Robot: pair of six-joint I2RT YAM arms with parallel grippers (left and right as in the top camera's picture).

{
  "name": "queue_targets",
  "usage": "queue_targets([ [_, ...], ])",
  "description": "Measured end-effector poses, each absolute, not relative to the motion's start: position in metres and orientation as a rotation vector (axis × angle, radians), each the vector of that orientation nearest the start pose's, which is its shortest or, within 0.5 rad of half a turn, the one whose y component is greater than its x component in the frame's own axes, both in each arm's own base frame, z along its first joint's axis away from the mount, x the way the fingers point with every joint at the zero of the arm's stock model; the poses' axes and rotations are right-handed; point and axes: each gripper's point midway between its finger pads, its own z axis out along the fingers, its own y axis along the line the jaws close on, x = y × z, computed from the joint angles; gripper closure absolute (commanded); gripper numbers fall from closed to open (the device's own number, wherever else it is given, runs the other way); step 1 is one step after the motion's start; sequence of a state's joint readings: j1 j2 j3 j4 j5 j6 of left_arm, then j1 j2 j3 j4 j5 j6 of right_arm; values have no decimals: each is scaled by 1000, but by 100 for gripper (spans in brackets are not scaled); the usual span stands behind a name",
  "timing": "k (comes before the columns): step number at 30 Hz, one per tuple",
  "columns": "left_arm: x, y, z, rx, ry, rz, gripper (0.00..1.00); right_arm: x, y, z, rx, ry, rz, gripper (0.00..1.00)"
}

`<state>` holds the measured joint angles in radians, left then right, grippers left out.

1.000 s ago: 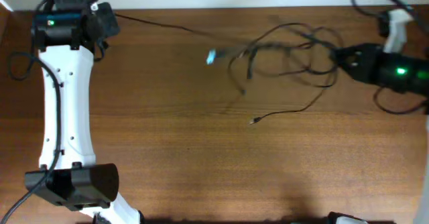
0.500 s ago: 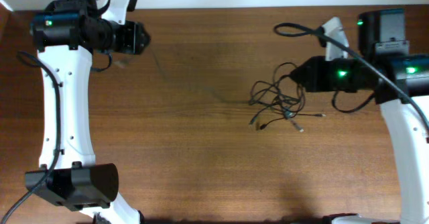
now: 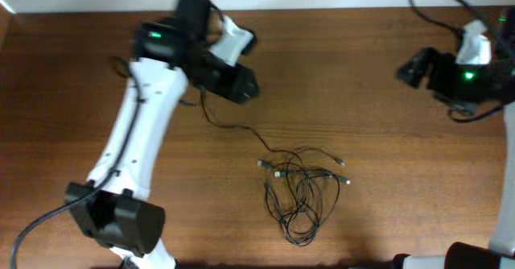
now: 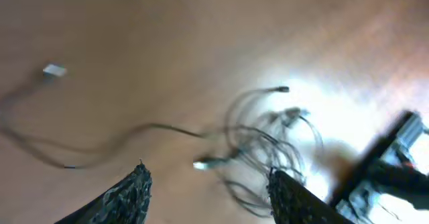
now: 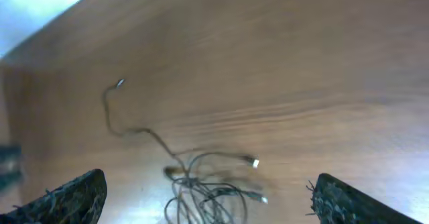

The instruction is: Untangle cables

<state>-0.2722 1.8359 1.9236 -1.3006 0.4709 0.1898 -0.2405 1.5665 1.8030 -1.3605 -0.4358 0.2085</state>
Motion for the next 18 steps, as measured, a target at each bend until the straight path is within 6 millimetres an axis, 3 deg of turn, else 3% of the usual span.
queue_targets([
  [2,336,-203,204,709,2816,-689,53,347,-17,285,467,2602,564,1],
  [6,288,-208,133,608,3091,-624,51,347,-18,284,448,2606,548,1],
  [8,286,-224,105,666,3050,-608,42,346,-20,283,437,2613,528,1],
  [9,285,-238,95,774,2980,-608,40,345,-21,282,427,2618,517,1],
  [10,279,-259,86,927,2889,-608,41,345,-21,282,424,2619,515,1],
  [12,266,-279,76,1102,2810,-568,46,345,-21,282,414,2622,508,1],
  [13,263,-280,70,1132,2815,-557,50,345,-22,282,413,2622,507,1],
  [16,243,-272,27,1214,2953,-502,59,344,-22,282,391,2625,497,1],
  [18,234,-263,26,1219,3012,-472,60,344,-22,281,389,2627,492,1],
])
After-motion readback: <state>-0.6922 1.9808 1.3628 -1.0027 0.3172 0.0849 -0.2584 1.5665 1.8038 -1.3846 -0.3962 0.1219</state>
